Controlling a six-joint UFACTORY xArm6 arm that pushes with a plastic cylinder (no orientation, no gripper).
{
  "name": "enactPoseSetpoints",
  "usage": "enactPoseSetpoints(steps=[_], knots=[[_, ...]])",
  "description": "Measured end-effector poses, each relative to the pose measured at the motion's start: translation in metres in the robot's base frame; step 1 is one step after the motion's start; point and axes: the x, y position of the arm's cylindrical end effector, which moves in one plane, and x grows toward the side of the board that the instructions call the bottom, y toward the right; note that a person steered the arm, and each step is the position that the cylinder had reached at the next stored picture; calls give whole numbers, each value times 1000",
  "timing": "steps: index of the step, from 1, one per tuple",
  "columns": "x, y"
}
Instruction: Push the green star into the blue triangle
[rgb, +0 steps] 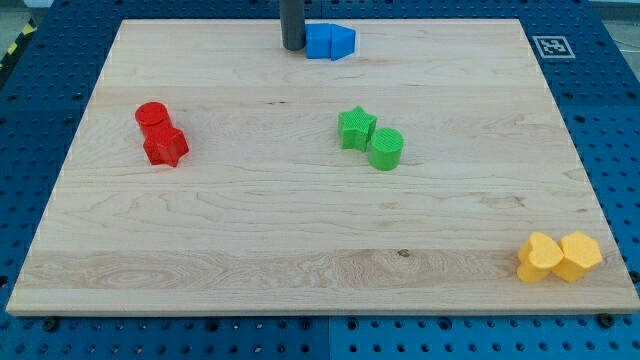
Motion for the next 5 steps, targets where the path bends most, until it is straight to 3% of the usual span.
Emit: enactPoseSetpoints(steps=[1, 3, 4, 5], knots=[[22, -30], [149, -47], [198, -9], [212, 44]])
